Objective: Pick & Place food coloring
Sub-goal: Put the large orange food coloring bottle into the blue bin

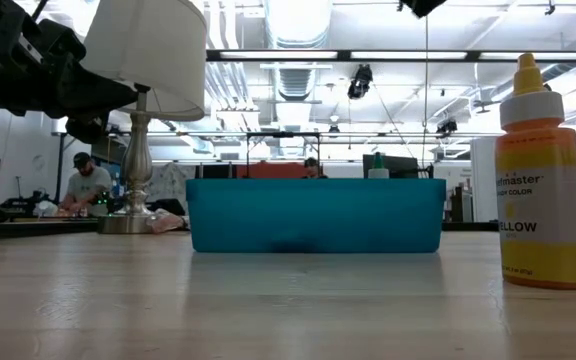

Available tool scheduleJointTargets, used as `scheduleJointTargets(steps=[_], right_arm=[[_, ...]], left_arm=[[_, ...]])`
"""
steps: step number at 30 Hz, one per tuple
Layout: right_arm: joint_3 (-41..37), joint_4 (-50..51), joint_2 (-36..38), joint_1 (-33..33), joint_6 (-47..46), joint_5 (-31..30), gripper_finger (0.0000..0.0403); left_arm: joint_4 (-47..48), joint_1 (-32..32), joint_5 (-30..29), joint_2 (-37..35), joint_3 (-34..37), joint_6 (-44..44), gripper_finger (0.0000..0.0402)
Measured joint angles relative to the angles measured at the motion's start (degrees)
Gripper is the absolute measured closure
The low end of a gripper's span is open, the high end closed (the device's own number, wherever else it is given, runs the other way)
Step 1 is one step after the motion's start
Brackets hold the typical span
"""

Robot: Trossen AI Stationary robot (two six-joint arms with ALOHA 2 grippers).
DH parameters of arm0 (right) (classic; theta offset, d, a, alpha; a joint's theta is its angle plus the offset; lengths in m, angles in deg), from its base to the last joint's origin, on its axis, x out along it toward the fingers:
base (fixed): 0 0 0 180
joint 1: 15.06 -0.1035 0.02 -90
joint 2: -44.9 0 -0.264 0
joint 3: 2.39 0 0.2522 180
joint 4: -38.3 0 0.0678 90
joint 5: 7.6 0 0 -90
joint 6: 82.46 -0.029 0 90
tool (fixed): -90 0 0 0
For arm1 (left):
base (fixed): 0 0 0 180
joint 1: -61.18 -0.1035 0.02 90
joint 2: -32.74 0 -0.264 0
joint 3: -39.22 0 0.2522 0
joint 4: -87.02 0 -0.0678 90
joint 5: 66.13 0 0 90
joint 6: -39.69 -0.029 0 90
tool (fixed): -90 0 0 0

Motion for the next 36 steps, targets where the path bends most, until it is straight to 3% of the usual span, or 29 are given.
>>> scheduleJointTargets(steps=[15,36], right_arm=[[-0.04,2.98,-1.59,-8.17,-4.76,4.46,0.0215],[-1.39,4.44,-7.54,-10.66,-1.80,4.27,0.0216]], left_arm=[[0.00,0.00,0.00,0.00,0.00,-0.02,0.0400],[-0.02,0.00,0.00,0.02,0.00,0.00,0.0400]])
